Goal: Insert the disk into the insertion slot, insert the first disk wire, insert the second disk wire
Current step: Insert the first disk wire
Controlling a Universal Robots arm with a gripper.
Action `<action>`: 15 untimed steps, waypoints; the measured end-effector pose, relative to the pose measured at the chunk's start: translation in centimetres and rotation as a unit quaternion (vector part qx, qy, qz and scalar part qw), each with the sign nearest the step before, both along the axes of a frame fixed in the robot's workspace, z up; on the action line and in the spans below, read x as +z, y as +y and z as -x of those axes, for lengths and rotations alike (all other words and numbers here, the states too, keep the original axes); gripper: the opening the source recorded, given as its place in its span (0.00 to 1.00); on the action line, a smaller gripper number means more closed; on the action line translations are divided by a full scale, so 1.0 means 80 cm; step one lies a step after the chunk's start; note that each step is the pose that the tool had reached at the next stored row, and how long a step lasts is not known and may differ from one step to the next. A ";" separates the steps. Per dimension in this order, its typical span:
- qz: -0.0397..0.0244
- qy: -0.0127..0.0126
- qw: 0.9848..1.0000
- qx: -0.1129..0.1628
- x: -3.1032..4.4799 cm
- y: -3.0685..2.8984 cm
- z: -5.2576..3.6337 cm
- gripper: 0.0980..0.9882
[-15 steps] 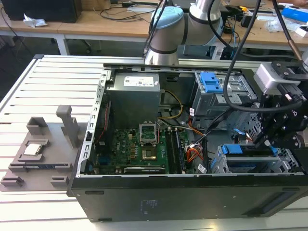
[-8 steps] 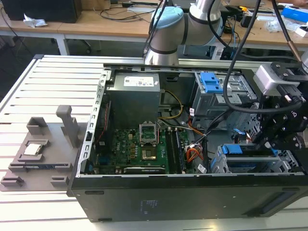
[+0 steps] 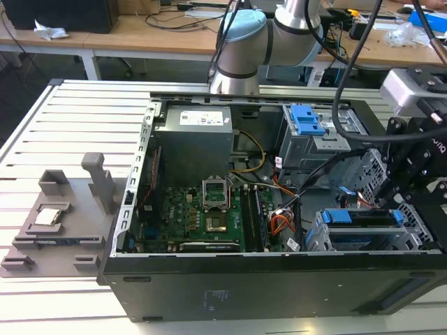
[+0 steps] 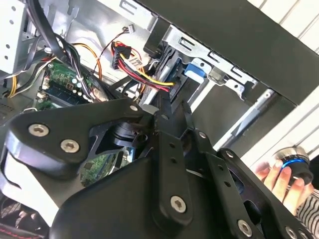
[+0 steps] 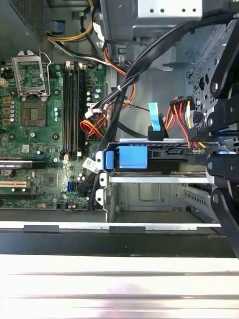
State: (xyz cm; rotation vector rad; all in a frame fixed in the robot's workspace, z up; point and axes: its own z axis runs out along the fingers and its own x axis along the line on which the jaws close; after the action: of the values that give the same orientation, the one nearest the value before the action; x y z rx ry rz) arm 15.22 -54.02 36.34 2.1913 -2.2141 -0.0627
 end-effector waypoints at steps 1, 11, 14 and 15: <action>0.000 0.000 1.000 0.000 0.0025 0.0000 0.000 0.17; 0.000 0.000 1.000 0.000 0.0220 0.0039 0.000 0.01; 0.000 0.000 1.000 0.000 0.0224 0.0040 0.000 0.01; 0.000 0.000 1.000 0.000 0.0226 0.0039 0.000 0.01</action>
State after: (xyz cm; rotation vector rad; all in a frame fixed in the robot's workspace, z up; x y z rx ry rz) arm 15.22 -53.71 38.15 2.1911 -2.2139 -0.0622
